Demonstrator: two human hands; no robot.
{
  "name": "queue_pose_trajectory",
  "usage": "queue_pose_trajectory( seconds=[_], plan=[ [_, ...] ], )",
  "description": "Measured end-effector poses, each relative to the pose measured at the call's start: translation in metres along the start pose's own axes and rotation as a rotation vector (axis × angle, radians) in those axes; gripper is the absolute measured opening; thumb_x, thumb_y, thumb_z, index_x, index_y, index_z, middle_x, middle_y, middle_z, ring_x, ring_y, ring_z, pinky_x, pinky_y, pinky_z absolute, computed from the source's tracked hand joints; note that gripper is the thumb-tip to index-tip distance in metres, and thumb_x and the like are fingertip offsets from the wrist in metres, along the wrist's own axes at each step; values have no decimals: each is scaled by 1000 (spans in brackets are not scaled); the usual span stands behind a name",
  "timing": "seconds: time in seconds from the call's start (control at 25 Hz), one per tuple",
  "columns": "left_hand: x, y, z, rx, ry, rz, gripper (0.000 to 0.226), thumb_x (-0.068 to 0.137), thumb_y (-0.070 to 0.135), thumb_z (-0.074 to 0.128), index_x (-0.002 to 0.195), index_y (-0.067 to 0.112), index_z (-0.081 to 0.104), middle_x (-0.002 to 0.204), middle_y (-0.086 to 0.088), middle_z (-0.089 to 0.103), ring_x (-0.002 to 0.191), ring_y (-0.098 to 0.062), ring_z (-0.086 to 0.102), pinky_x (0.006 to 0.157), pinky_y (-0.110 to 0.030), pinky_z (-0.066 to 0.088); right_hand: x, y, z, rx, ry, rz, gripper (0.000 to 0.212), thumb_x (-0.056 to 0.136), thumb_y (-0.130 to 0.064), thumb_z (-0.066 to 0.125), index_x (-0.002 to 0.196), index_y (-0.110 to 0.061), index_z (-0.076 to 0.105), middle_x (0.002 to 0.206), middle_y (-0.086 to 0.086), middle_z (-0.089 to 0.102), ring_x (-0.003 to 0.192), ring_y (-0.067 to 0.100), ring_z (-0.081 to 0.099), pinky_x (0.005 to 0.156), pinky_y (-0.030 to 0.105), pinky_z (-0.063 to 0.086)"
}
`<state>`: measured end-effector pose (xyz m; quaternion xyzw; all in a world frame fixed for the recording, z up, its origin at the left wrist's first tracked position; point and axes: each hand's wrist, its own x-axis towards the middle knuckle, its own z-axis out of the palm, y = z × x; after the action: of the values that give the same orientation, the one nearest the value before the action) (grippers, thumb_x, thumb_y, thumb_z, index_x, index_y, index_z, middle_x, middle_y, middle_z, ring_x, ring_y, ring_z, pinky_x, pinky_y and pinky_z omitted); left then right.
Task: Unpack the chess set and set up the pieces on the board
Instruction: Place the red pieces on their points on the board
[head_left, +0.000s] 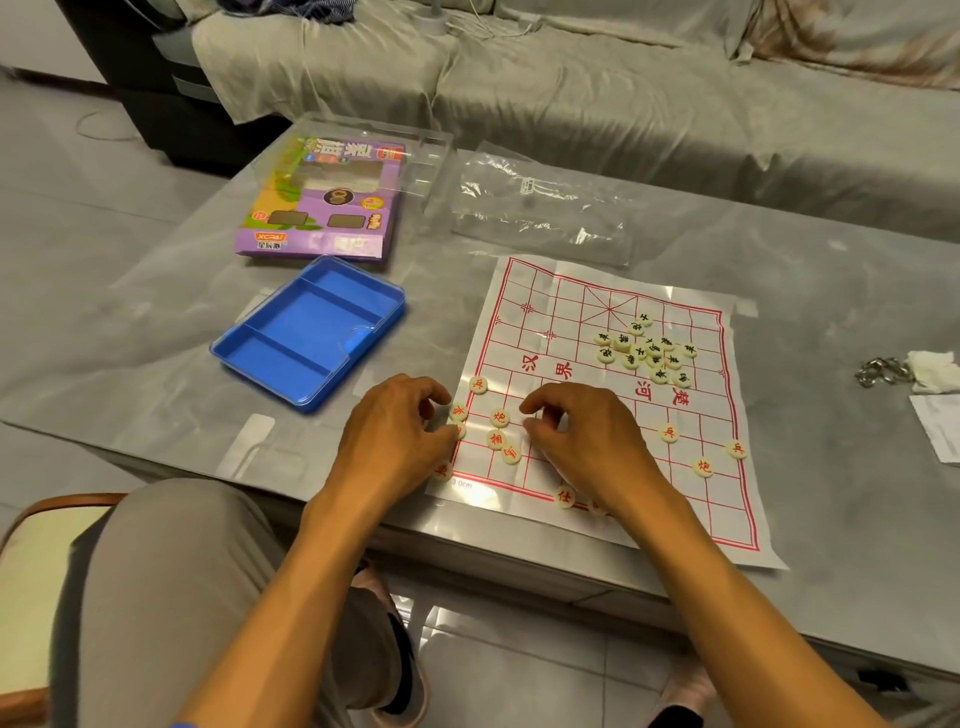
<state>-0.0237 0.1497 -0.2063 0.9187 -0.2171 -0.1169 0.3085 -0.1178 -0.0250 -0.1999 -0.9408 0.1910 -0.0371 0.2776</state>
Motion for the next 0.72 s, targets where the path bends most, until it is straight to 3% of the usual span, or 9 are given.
queue_pose_trajectory(
  seconds=[0.2,0.36,0.44,0.6,0.72],
  plan=[
    [3,-4,1,42,-76,49,41,82,25,70,120,30,57,116,9,55,99,-8,50,83,-24,50,-3,-7,9,-17,-25,-17,18,93,-32,57,107,-28,68,100,-6,68,85,8,57,73,19,46],
    [11,-3,20,125,60,79,38,81,50,66,111,28,60,108,10,58,91,-8,48,73,-18,42,-3,-12,12,1,18,-29,17,93,-32,58,106,-27,68,98,-7,68,84,7,56,71,18,44],
    [15,-3,25,129,119,75,32,83,49,64,105,26,63,104,7,63,88,-9,51,75,-22,47,-5,-11,10,42,48,-17,16,93,-31,58,104,-26,69,95,-6,69,84,9,58,74,20,47],
    [13,2,19,-2,128,118,27,82,38,70,104,25,62,100,8,65,86,-9,56,75,-20,50,-17,3,-3,130,111,24,15,92,-30,59,105,-28,68,90,-10,67,81,6,58,79,21,50],
    [0,32,17,-230,8,259,30,79,30,74,104,31,56,97,16,62,84,-5,61,74,-11,49,-33,15,-22,238,52,-10,24,90,-29,63,113,-36,61,90,-18,64,72,3,56,70,12,46]
  ],
)
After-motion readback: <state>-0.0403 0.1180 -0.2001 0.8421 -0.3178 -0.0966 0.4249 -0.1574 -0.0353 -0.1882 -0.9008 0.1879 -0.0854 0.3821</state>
